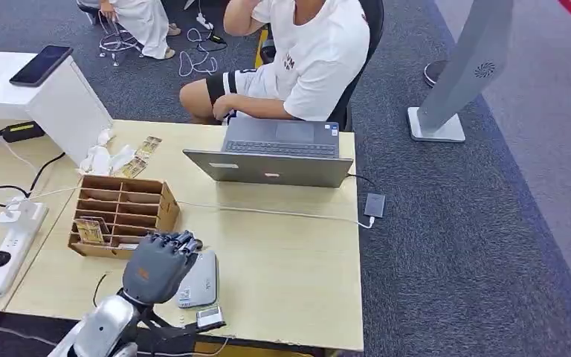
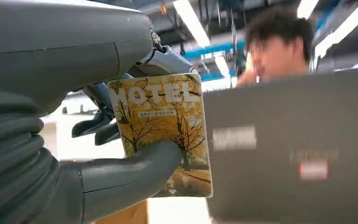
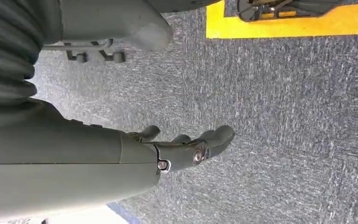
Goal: Pass the card to the sensor for recognition and then transmit it.
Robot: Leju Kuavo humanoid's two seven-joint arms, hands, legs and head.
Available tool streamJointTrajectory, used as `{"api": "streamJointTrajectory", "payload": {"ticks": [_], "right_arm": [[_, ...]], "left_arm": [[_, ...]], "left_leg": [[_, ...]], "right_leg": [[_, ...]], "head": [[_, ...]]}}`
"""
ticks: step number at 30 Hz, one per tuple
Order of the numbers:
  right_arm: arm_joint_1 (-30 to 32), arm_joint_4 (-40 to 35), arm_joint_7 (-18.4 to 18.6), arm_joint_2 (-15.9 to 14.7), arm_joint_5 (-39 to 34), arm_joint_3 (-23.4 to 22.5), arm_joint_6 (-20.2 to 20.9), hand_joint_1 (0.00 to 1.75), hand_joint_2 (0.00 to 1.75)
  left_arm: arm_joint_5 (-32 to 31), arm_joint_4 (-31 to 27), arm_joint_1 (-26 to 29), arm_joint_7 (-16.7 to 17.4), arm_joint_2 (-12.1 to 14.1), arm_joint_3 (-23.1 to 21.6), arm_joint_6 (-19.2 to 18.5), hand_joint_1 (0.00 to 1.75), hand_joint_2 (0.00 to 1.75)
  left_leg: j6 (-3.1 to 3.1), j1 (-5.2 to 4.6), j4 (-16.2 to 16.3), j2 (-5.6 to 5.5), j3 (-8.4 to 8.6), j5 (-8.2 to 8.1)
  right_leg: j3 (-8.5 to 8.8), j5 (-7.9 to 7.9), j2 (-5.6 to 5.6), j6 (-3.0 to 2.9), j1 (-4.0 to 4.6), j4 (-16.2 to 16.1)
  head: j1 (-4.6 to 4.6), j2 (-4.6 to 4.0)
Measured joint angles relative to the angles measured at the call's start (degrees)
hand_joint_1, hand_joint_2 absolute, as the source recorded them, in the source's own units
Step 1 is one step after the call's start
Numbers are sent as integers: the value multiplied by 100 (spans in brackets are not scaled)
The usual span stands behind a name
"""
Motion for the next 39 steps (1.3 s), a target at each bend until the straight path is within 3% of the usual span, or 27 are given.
{"api": "streamJointTrajectory", "payload": {"ticks": [12,32,39], "right_arm": [[0,0,15,28,122,-2,-33,0,175],[-1,-2,-79,33,210,-13,39,0,175],[-1,-2,-77,35,225,-22,59,0,175]], "left_arm": [[-17,232,226,122,214,-46,-505,175,175],[-33,669,153,254,225,-273,-749,175,175],[271,686,145,315,199,-291,-765,175,175]], "left_leg": [[0,0,0,-3,2,1],[0,1,0,-5,2,1],[0,1,0,-5,2,1]], "right_leg": [[5,0,-1,3,0,0],[4,-1,-2,3,1,0],[4,-1,-2,2,1,0]], "head": [[0,0],[0,-2],[0,0]]}}
